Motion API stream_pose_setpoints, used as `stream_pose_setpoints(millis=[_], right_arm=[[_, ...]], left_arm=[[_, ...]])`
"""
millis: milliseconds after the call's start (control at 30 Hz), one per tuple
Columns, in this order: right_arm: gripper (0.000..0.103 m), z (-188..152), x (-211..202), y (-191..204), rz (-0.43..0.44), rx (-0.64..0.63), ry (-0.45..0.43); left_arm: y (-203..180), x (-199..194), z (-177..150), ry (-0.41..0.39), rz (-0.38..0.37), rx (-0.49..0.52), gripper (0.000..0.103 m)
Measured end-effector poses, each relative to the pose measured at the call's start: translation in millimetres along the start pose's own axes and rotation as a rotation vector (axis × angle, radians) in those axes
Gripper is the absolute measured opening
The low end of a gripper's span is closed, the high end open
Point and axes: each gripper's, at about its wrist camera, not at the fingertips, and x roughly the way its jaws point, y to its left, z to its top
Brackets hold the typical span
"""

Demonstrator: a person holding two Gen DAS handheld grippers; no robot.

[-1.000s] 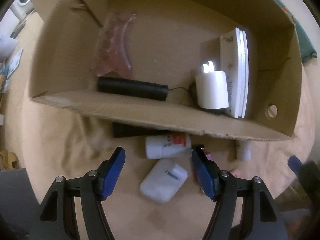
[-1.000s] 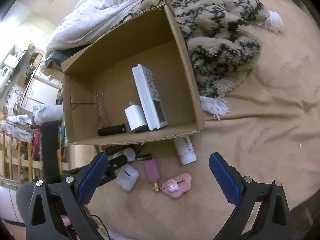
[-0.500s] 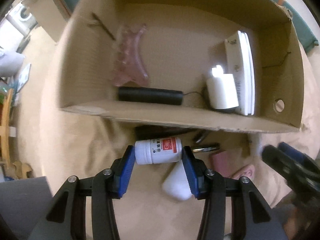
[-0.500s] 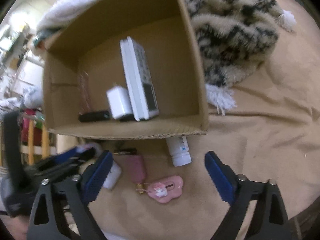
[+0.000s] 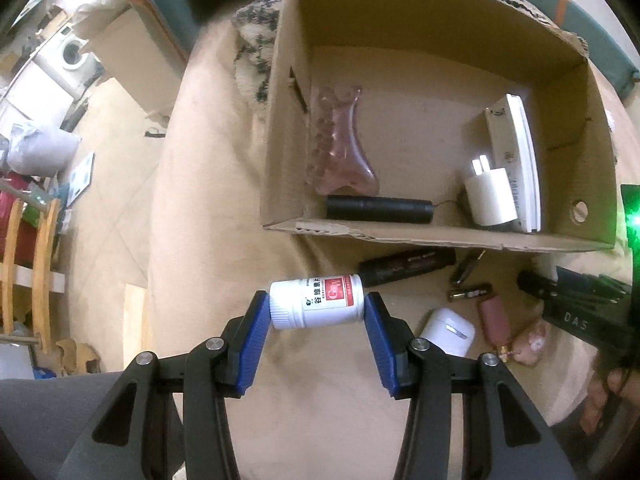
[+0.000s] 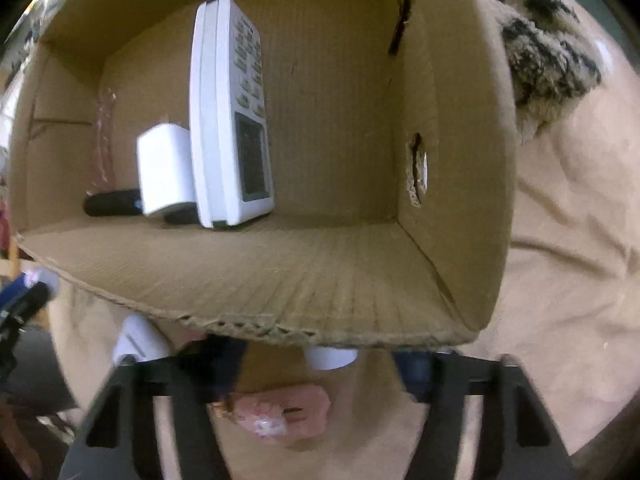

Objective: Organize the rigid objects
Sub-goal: 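Grasp the white pill bottle with the left gripper while the right gripper grasps a white bottle, then carry both white bottles over the box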

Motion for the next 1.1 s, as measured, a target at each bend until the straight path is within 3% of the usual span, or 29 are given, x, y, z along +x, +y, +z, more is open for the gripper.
stream_pose_setpoints(millis=[100,667,1100], right_arm=[[0.029,0.3,-2.3,-0.2,-0.01,-0.012,-0.012],[0.029,-20.0,-47.5,1.8,0.03,-0.02,-0.087],[0.029,-53.5,-109.0,-2.8,0.07,-0.042,-0.164]], left_arm=[[2.0,0.6,-3.7,0.0,-0.002,-0.006,0.044],[9.2,-3.6,-7.1,-0.016,0.022,-0.039,0.044],[19.0,-21.4,-13.9,-0.071,0.046,-0.049,0.044]])
